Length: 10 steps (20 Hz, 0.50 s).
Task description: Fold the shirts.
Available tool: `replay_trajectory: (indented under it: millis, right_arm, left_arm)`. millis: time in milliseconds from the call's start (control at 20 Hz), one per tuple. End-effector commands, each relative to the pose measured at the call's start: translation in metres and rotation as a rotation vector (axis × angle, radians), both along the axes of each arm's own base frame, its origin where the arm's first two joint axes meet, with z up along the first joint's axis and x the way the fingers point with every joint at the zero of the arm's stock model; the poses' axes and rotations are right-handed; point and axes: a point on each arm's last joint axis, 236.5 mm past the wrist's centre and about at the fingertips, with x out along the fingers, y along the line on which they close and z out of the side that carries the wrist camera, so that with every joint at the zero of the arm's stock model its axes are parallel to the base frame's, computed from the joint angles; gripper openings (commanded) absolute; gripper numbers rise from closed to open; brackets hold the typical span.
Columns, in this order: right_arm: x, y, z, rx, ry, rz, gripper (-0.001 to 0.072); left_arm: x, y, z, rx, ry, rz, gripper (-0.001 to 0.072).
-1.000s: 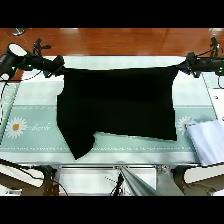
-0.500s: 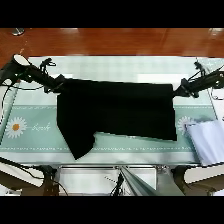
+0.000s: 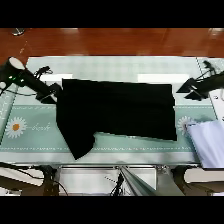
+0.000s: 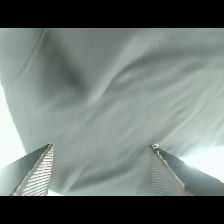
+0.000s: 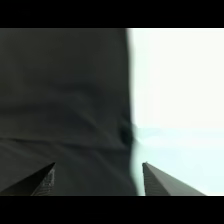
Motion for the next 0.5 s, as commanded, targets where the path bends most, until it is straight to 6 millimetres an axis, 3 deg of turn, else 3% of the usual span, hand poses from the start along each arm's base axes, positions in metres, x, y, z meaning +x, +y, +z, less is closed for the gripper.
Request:
replay_trajectory:
  millis: [0,100,250,350,450]
  right_arm:
    - [-0.026,-0.042,0.031,-0.147,-0.152,-0.102,0.0621]
    - [-0.056,-0.031,0.026,-0.131,-0.215,-0.216,0.0621]
    - [-0.098,0.014,0.004,-0.034,-0.215,-0.277,0.0621]
    - [-0.109,0.04,-0.002,0.056,-0.223,-0.301,0.0621]
    - [-0.117,0.049,-0.009,0.085,-0.208,-0.303,0.0622]
  left_arm:
    - [-0.048,0.028,-0.007,0.036,0.012,0.043,0.0704]
    - [-0.08,0.034,-0.027,0.03,0.005,0.164,0.0704]
    - [-0.1,0.012,-0.037,-0.114,-0.066,0.327,0.0704]
    - [-0.109,-0.006,-0.037,-0.203,-0.077,0.358,0.0704]
    - [-0.12,-0.016,-0.045,-0.215,-0.059,0.341,0.0702]
